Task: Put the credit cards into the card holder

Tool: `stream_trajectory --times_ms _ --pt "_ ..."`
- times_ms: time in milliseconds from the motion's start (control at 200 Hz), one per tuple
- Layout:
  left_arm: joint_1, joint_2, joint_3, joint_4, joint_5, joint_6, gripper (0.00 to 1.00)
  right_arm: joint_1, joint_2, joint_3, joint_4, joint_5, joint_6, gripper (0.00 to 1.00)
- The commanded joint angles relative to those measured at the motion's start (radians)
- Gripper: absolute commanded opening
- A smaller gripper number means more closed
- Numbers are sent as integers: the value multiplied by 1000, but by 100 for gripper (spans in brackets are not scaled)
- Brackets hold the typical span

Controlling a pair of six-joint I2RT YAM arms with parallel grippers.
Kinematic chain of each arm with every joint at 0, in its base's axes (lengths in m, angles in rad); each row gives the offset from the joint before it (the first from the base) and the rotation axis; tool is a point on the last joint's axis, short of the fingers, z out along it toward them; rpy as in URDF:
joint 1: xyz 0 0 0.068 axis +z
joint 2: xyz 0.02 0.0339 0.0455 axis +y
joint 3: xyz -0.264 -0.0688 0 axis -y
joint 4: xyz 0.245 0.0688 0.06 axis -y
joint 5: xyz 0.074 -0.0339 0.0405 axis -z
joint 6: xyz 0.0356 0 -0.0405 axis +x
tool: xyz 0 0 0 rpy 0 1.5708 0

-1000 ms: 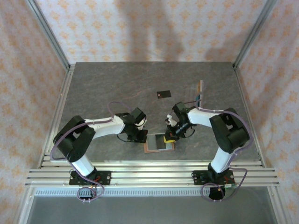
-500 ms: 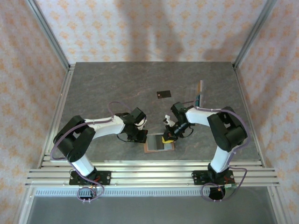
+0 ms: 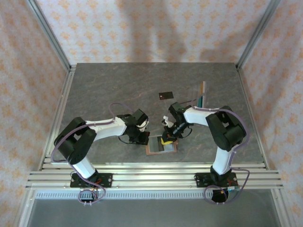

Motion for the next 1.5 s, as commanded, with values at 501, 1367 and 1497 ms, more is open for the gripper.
stream_trajectory --times_ms 501,1367,1497 --pt "12 -74 -90 -7 -138 -36 0 20 -25 -35 91 -19 116 0" --pt "10 -65 -141 89 -98 -91 0 91 -65 -100 325 12 378 4" --pt "7 -61 -146 101 -89 -101 0 100 -69 -106 355 15 408 4"
